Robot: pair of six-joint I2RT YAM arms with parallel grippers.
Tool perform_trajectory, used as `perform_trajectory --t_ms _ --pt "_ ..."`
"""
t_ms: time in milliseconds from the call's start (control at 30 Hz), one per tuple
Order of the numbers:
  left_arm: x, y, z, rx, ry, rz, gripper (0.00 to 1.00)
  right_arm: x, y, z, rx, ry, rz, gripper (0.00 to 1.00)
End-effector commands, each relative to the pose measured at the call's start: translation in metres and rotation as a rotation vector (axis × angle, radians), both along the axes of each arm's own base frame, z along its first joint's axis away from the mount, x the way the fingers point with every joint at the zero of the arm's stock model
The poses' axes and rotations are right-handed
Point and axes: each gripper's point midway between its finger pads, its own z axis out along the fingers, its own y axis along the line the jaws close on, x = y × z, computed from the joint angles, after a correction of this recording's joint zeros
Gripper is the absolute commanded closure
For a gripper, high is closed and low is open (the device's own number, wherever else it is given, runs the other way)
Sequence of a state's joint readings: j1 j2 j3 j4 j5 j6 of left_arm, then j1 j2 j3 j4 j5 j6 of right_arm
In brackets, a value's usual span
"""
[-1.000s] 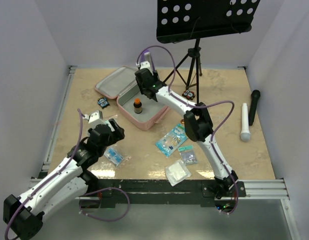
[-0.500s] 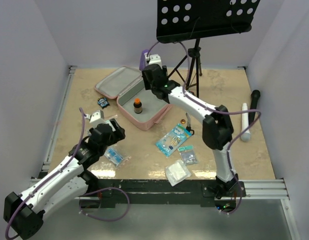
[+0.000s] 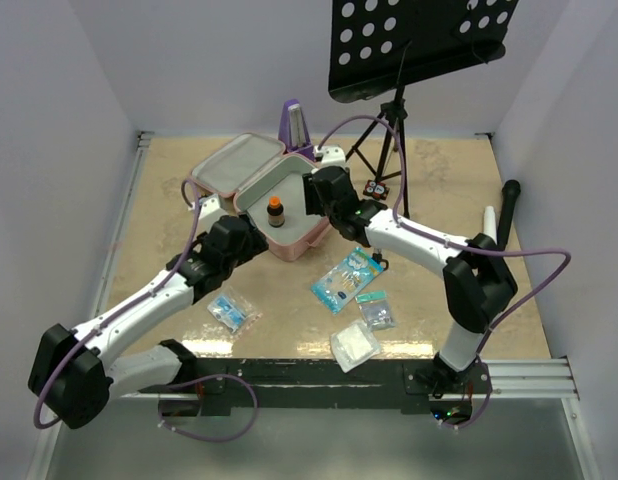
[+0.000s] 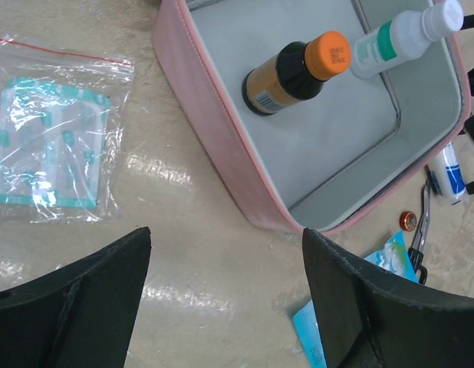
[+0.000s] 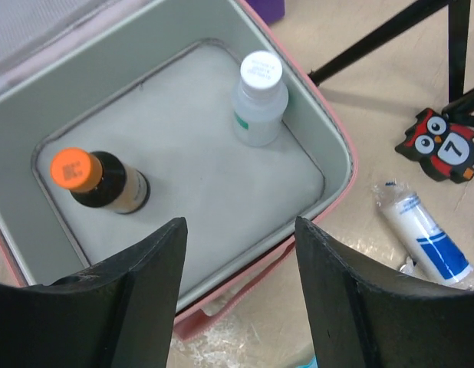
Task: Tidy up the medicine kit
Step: Adjust the medicine box at the center of the board.
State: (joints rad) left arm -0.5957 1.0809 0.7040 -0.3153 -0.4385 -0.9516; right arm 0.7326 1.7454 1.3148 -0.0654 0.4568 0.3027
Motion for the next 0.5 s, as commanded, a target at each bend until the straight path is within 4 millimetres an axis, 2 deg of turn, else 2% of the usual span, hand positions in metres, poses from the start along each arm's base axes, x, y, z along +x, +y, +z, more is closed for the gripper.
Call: perform_trajectory --t_ms 0,200,467 --pt "0.019 -0.009 0.023 -0.063 -0.051 0.037 0.16 0.005 0.010 0.030 0.101 -0.077 0.002 0.38" --pt "0.026 -0.005 0.014 -0.059 -0.054 0.065 0.16 0.001 0.021 0.041 0.134 -0.080 0.045 0.36" --pt "0.040 0.007 -0.005 -0.019 0.017 0.131 0.16 -0.037 0.056 0.052 0.189 -0.067 0.126 0.34"
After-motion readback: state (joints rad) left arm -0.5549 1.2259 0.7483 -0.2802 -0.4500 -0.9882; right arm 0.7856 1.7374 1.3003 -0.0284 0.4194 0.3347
